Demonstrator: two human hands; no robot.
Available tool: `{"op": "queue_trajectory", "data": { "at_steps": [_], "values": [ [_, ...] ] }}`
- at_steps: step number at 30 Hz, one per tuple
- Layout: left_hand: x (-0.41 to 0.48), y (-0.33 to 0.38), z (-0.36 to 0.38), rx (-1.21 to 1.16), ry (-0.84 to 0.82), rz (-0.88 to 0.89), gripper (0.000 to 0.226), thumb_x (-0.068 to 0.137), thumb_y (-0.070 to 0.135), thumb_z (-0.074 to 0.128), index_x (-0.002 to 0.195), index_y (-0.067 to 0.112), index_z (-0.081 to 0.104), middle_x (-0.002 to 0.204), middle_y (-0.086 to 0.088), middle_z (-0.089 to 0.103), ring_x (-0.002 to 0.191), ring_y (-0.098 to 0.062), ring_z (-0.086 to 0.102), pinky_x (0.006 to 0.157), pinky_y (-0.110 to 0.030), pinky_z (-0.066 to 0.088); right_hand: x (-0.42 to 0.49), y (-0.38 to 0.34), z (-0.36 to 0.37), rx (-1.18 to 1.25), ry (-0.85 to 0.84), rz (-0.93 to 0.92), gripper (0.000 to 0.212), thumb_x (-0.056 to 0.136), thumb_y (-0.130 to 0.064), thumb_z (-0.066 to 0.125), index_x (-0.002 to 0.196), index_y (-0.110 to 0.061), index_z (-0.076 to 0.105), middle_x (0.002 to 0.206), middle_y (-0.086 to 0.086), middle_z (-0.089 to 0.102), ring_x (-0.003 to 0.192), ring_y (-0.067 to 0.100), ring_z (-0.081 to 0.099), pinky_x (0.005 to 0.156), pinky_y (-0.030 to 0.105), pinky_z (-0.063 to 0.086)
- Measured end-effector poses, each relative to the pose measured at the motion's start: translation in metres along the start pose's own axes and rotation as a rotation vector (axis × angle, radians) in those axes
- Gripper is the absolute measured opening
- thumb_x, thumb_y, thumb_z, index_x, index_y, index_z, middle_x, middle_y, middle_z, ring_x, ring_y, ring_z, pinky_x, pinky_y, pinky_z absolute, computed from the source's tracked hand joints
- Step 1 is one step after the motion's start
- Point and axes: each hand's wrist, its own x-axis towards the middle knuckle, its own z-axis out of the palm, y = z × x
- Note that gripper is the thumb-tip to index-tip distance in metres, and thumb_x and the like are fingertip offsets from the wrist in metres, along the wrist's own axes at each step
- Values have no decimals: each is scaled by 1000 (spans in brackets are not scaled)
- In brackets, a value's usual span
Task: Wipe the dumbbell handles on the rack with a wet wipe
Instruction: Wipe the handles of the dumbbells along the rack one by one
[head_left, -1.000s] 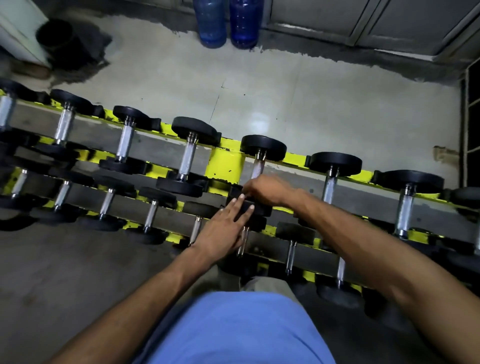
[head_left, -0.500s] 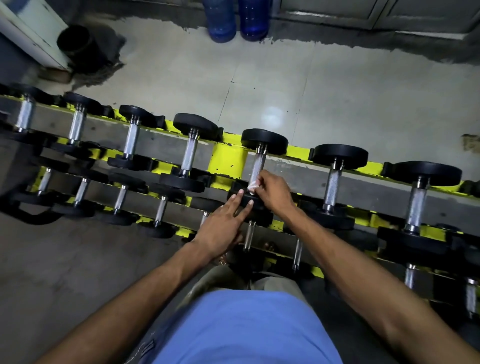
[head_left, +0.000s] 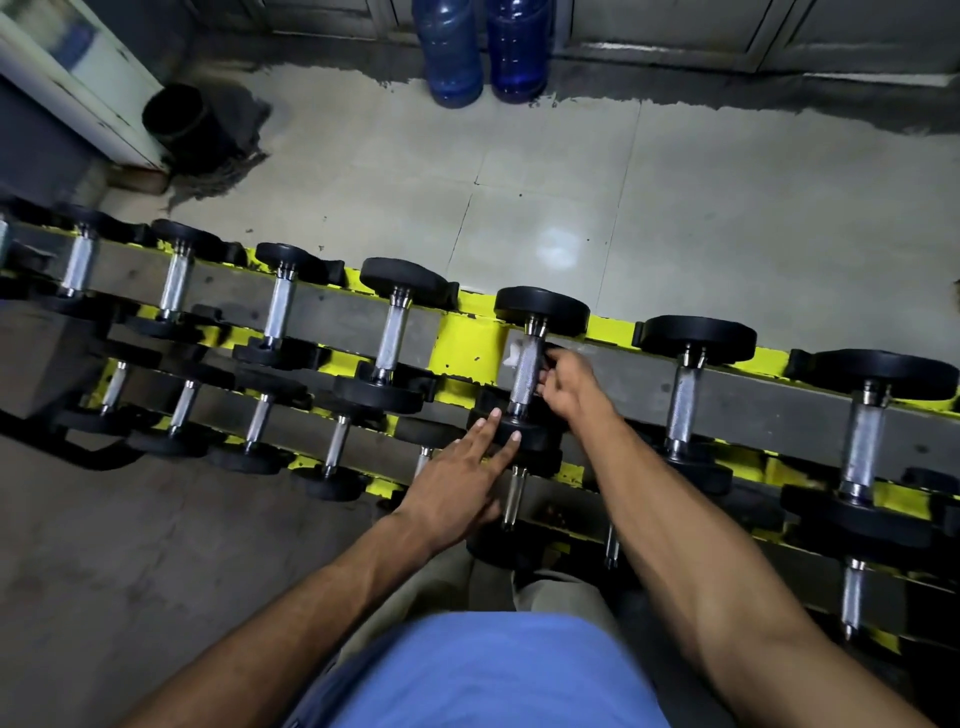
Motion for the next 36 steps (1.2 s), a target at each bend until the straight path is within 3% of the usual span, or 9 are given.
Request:
{"op": "queue_trajectory", "data": {
  "at_steps": [4,10,14,19,22,25,30,33,36],
  "values": [
    [3,-6,-4,15,-17,27,93,99,33,63,168,25,1,173,-14,-18,162,-28,5,129,-40,22,13,-20,13,208,-83,-31,39,101,-24,33,106,-3,65,92,18,69,72,30,66,72,39,53],
    [6,-14,-11,38,-61,73,94,99,31,63,169,25,0,173,-14,-18,162,-29,7,128,-41,22,9,10,8,276,64,-124,21,100,-7,45,99,-2,66,80,16,72,67,28,68,60,40,60],
    [8,-13,-18,45,-82,74,91,98,29,62,169,23,4,174,-17,-13,161,-33,14,125,-43,25,4,-9,16,339,-90,0,35,103,-20,35,95,-5,66,83,14,73,62,25,65,65,35,53],
    [8,-14,-22,61,-106,77,90,99,31,61,169,22,5,174,-18,-12,160,-33,15,126,-43,26,-6,0,26,250,81,-98,32,101,-7,35,89,-4,64,70,14,72,53,23,66,58,33,53],
    [11,-11,-24,62,-86,77,88,100,29,60,169,21,6,173,-20,-10,160,-34,16,126,-44,27,-13,-11,27,358,42,-62,38,103,-9,30,87,-1,63,68,16,70,50,24,65,64,36,50],
    [9,-11,-23,56,-89,70,86,100,29,58,169,21,6,174,-19,-10,160,-34,16,126,-44,27,-7,-16,37,370,88,-77,38,100,-9,30,84,-5,64,65,15,69,52,26,63,56,30,48],
    [9,-10,-22,31,-74,67,84,101,27,56,169,20,7,174,-20,-9,160,-34,14,127,-45,27,-17,24,23,-294,512,-630,6,91,-12,65,87,-13,69,84,3,70,78,18,60,65,27,42],
    [9,-9,-21,34,-77,64,84,100,27,55,169,20,7,173,-20,-9,160,-34,14,127,-44,27,-34,28,14,-819,521,-999,3,91,-13,63,92,-16,62,94,0,59,84,17,54,63,29,39],
    [9,-10,-22,38,-73,69,82,102,29,54,169,20,7,174,-20,-9,160,-34,16,125,-44,28,-38,18,1,-1468,389,-1298,16,91,-13,64,106,-17,64,112,0,58,94,19,48,64,30,42]
  ]
}}
